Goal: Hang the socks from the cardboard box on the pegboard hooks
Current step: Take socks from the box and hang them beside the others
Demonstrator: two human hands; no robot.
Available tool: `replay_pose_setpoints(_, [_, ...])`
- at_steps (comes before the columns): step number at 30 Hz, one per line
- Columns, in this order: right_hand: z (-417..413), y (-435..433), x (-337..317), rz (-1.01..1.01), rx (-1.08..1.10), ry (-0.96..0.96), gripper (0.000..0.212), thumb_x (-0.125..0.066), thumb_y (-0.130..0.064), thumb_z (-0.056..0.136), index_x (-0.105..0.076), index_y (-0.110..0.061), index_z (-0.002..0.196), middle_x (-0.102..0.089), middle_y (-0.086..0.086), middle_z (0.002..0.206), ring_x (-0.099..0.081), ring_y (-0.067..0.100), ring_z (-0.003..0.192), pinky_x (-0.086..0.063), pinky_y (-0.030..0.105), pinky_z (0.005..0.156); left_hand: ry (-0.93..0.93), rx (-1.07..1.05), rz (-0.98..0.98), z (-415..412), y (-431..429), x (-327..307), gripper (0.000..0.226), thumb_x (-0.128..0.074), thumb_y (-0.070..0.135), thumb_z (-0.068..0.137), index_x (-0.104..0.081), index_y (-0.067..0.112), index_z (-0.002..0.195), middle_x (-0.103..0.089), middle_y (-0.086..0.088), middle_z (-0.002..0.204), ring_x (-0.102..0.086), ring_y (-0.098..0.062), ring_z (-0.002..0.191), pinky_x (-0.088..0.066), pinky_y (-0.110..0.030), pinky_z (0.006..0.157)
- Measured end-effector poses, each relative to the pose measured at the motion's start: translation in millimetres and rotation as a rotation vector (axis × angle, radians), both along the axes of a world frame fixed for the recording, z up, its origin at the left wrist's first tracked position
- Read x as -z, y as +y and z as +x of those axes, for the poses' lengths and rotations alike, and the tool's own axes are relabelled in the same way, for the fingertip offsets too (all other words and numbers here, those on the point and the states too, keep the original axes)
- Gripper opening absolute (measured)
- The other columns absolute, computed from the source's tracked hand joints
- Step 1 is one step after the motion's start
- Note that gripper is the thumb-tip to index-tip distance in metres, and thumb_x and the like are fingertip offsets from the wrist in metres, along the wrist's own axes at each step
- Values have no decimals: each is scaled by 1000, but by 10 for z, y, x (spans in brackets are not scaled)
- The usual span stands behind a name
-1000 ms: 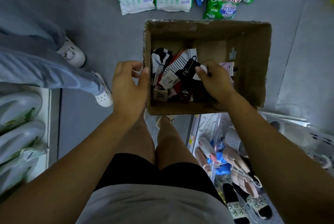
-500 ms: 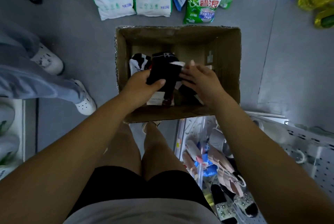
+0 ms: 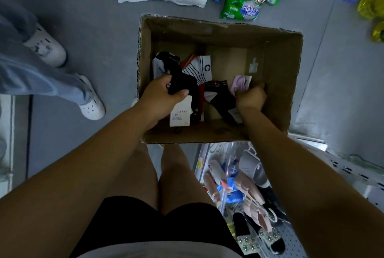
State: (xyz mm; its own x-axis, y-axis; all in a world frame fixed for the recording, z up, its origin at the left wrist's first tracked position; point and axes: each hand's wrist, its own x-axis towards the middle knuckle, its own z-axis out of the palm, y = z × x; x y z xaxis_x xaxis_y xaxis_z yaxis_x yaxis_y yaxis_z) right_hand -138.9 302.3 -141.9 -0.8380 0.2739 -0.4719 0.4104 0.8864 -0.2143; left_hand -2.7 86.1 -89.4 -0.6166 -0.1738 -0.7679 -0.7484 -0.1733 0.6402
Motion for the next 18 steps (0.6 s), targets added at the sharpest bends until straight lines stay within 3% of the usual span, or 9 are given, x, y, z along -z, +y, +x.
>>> replay_pose_setpoints(3, [44, -20, 58, -16, 22, 44, 55, -76, -22, 88, -50, -1, 132, -61, 18, 133, -60, 33, 122, -48, 31, 92, -1, -17, 16, -6, -10, -5, 37, -66, 26, 98, -58, 26, 133, -67, 7, 119, -64, -6, 103, -51, -23, 70])
replay_pose_setpoints(7, [33, -26, 115, -56, 0, 69, 55, -73, -21, 90, -47, -8, 136, -59, 17, 135, -59, 34, 123, -48, 31, 88, 2, -20, 16, 15, 10, -7, 41, -66, 26, 97, -57, 24, 138, -66, 4, 129, -63, -14, 113, -53, -27, 79])
replay_pose_setpoints(10, [-16, -18, 159, -90, 84, -10, 57, -71, -24, 91, -43, -15, 140, -54, 16, 142, -55, 35, 128, -53, 41, 98, 1, -11, 12, 35, 22, 4, 44, -66, 26, 98, -54, 25, 140, -64, 3, 132, -62, -14, 114, -52, -26, 76])
replay_pose_setpoints(14, [-67, 33, 248, -102, 118, -52, 44, -71, -26, 92, -55, -11, 130, -61, 15, 134, -62, 32, 118, -50, 28, 83, 12, -23, 12, 63, 27, 27, 45, -66, 26, 97, -54, 24, 141, -64, 2, 134, -62, -16, 117, -53, -29, 83])
replay_pose_setpoints(18, [-49, 75, 333, -50, 43, -85, 41, -70, -37, 91, -63, -13, 123, -66, 12, 128, -63, 32, 117, -52, 36, 92, 26, -36, 14, 66, 42, 64, 44, -67, 26, 97, -56, 22, 140, -65, 6, 129, -62, -11, 114, -53, -28, 85])
